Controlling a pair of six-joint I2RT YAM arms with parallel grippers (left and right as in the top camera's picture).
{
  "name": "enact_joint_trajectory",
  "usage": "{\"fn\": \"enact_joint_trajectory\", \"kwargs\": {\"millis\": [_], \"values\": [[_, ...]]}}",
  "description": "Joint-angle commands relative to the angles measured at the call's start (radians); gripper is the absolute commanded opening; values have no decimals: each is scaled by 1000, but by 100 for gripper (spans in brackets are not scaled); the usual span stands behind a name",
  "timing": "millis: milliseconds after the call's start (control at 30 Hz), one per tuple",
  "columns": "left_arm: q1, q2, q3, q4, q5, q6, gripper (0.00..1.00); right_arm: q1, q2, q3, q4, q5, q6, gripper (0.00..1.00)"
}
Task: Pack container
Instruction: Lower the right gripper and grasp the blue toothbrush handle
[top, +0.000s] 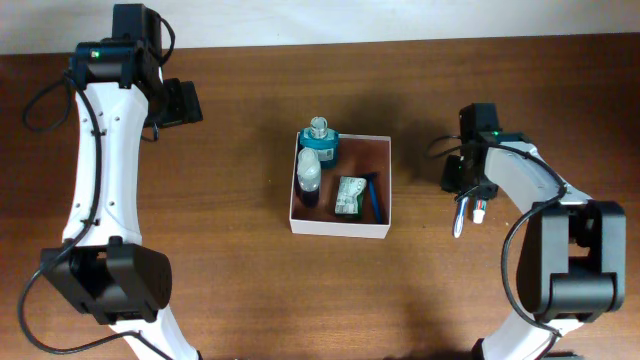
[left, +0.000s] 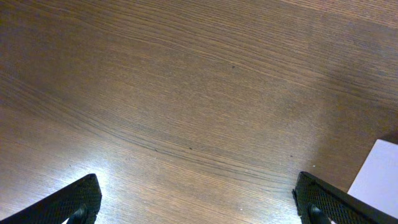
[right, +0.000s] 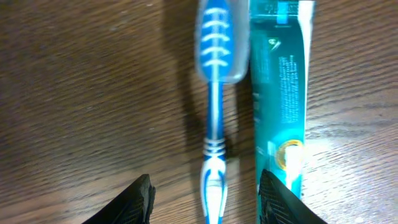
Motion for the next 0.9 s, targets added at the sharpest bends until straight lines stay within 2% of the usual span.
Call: {"fn": "enact_joint_trajectory", "kwargs": {"millis": [0, 467, 767, 833, 867], "values": [[-2, -27, 14, 0, -8, 5, 99, -19, 23, -16, 3, 11, -4, 48], [-2, -27, 14, 0, -8, 5, 99, -19, 24, -31, 11, -7, -15, 48], [-2, -27, 14, 0, -8, 5, 99, -19, 24, -107, 101, -33, -15, 47], [-2, -27, 14, 0, -8, 5, 99, -19, 24, -108, 100, -33, -15, 39], [-2, -27, 14, 0, -8, 5, 99, -19, 24, -108, 100, -33, -15, 28]]}}
